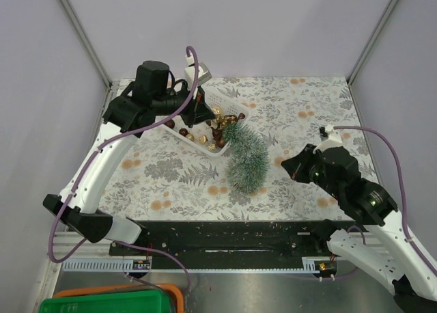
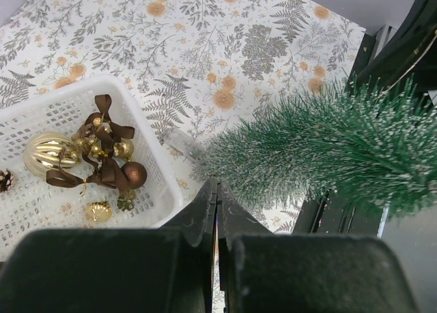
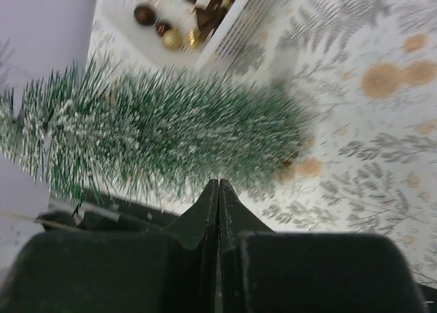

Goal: Decorate the small christmas tree

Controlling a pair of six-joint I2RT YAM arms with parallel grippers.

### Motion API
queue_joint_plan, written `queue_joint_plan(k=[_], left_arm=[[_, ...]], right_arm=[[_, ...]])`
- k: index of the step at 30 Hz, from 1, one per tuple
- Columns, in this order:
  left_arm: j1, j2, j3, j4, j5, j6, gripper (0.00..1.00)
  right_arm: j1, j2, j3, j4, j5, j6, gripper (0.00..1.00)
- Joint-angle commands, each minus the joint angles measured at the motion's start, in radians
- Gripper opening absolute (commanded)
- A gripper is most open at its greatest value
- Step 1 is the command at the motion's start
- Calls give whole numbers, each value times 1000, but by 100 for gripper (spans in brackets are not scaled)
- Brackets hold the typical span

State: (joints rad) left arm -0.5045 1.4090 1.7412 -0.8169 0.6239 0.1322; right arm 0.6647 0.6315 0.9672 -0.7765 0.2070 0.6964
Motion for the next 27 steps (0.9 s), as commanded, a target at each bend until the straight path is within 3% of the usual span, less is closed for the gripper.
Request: queue_joint_plan(k=[1,8,13,16,19,23,27], left_arm=[[3,1,43,16,45,-22,0],[3,1,73,16,51,-32,0],[4,10,93,21,63,-42,0],[9,10,127,19,72,-39,0],[17,11,173,13,103,-40,0],[24,15,224,5,128,-48,0],[32,8,248,4,155,-57,0]], right_arm=[[6,89,-40,67,-334,-23,0],[4,76,-238,307,-313,44,6],[6,146,-283,442,-348,58,17],[10,146,-314,433,-334,49,31],[10,88,-320,355,-288,32,38],[9,-18,-323,264,-222,34,45],[9,-12,-361,279,-233,57,46]])
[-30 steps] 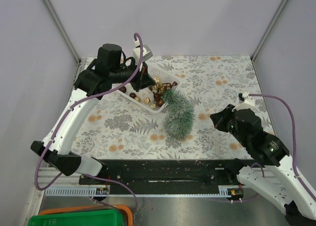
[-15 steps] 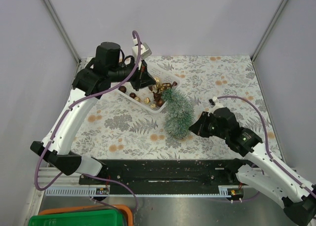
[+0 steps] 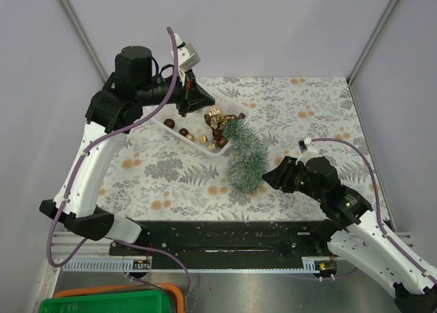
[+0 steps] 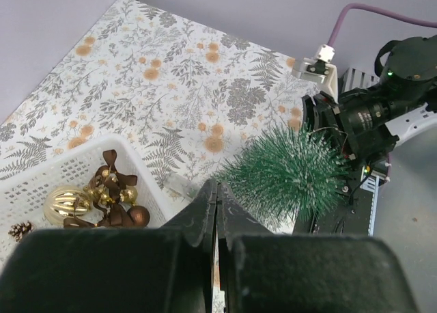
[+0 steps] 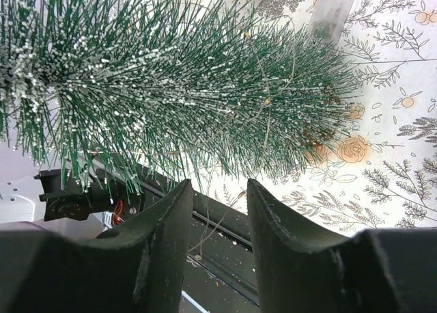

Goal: Decorate the small christmas tree

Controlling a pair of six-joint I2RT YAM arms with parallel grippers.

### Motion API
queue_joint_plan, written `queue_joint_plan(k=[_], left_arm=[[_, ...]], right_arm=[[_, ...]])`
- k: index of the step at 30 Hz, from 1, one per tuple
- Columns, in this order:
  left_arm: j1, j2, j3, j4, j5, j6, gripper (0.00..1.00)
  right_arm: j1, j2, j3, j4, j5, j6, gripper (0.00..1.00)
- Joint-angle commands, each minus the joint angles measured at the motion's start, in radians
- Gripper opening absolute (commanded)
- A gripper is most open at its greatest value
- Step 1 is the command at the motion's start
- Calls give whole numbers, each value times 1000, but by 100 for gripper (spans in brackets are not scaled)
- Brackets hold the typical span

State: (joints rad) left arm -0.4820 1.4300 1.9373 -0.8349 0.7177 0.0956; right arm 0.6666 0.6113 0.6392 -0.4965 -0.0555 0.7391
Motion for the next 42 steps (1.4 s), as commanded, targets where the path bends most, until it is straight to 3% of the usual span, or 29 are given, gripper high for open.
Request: queue_joint_plan(k=[1,8,21,25,32,38,42], left_arm=[[11,-16,52,23,71,-22,0],[16,-45,19,31,97,-34,0],[16,-29,5,39,157,-40,0],[17,-37,25,28,178,-37,0],[28,-65,23,22,181,-30,0],[43,-80,41,17,173,-22,0],[60,-82,95,-27,175,3,0]], right_arm=[[8,22,-45,22,19,19,46],[8,154,-119,222,-12,40,42],[10,280,-164,355,51,65,38],[10,311,-171,317,111,49,41],[10,217,-223,271,169,54,49],[8,38,-124,67,180,2,59],[10,-53,-40,-37,109,-32,69]])
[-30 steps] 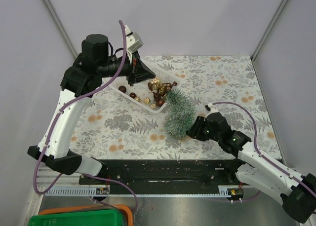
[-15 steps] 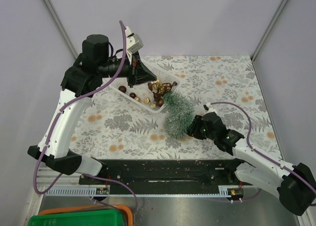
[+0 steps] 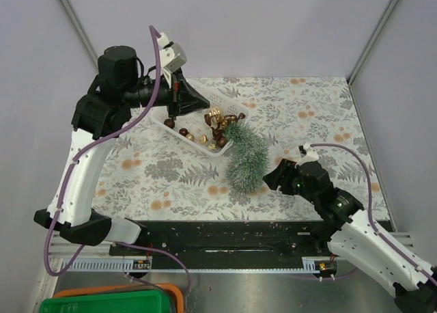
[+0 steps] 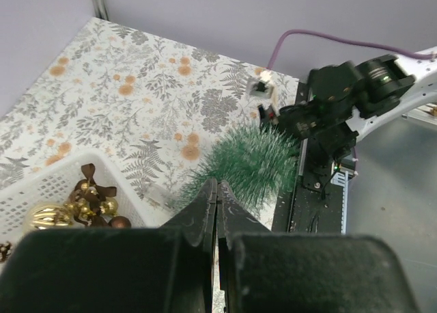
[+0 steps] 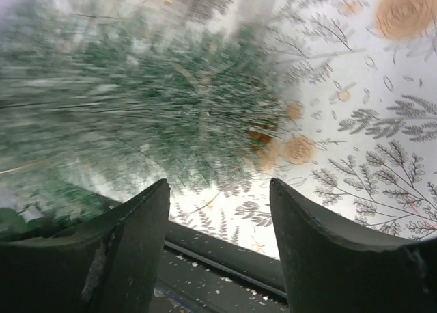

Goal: Decorate the small christmas tree

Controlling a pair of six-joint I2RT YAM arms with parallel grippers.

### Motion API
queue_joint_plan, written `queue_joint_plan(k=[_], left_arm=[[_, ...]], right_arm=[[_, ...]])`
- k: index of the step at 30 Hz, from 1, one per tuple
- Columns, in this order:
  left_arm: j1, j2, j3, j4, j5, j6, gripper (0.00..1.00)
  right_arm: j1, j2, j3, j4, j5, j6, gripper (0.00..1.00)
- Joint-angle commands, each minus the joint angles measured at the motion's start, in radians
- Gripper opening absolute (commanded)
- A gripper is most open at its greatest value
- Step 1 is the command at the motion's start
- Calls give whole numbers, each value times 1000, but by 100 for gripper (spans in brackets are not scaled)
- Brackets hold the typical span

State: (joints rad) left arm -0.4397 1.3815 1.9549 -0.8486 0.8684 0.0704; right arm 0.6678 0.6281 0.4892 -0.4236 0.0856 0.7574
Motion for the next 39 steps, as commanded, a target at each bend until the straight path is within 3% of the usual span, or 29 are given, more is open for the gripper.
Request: queue_joint_plan(k=[1,12,20,23,28,31,33,35,36,37,39], left_arm=[[21,-35,82,-18,29,34,0],[33,-81,78,89,81,-20,0],[33,-85,98,195,171,-124,0],[33,-90,75,342,248,-248,0],[33,-98,-63,773,345,-640,0],[33,-82,-93,963,374,-783,0],[38,-85,-74,906,359,-714,0],[44,-99,-48,713,304,-518,0],[47,-104,-31,591,238,-414,3],[52,-99,-15,460,154,-296,23],[53,-67,18,268,-43,-135,87]], right_arm=[[9,-85,126,-125,-61,-53,71],[7,-225,316,-247,-322,-104,86],[9,-196,601,-274,-282,-199,86],[7,-110,737,-229,-273,-263,84],[9,86,899,-126,-297,-346,80],[9,198,972,-74,-313,-386,79],[9,241,994,-61,-299,-411,77],[9,249,990,-52,-276,-423,76],[9,245,982,-47,-261,-431,76],[7,236,974,-46,-245,-437,76],[7,214,963,-53,-206,-451,75]])
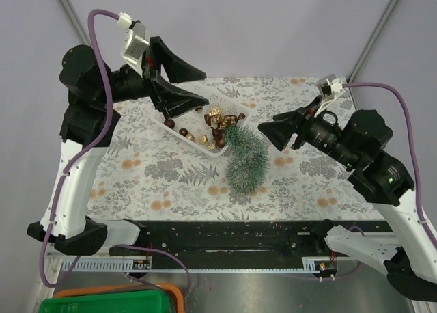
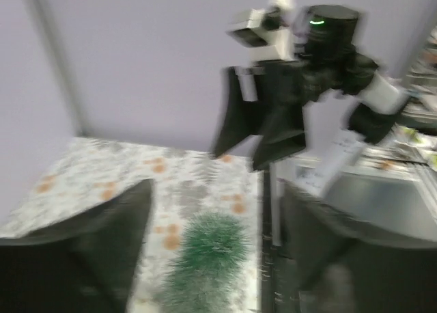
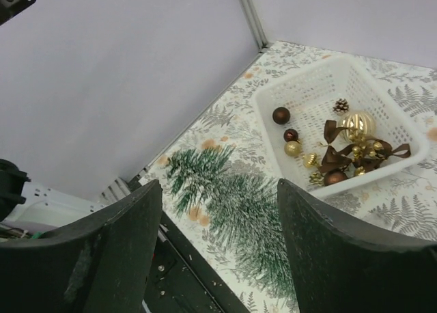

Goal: Decorate the small christmas tree

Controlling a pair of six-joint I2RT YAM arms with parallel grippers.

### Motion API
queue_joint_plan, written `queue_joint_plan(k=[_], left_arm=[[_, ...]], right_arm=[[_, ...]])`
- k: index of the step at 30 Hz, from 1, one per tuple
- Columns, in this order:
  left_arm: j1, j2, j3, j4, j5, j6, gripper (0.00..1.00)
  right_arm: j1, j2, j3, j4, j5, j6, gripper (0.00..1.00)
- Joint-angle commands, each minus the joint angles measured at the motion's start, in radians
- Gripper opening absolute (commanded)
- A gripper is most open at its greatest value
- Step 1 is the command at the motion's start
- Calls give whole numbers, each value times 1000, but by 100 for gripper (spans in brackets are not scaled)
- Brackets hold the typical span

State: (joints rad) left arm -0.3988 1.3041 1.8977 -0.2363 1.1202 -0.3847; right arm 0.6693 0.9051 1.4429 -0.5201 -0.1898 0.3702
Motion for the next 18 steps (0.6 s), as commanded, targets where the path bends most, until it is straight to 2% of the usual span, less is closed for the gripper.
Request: queue_joint_plan(k=[1,2,5,9,13,18], left_arm=[[18,24,58,-392,-377,375,96],[31,33,23,-418,-458,409,99],[69,70,-112,-409,-617,435,99],[72,150,-251,-358,-730,445,99],[69,248,-339,-252,-740,394,99],[34,391,-365,-169,-784,389,99]], right_arm=[[7,-77,8,35,94,-71,76],[6,-84,7,19,136,-80,75],[6,-116,5,-18,277,-99,75],[7,-153,-27,-40,456,-105,73],[7,-152,-59,-69,571,-83,70],[4,-143,-87,-95,645,-59,70]])
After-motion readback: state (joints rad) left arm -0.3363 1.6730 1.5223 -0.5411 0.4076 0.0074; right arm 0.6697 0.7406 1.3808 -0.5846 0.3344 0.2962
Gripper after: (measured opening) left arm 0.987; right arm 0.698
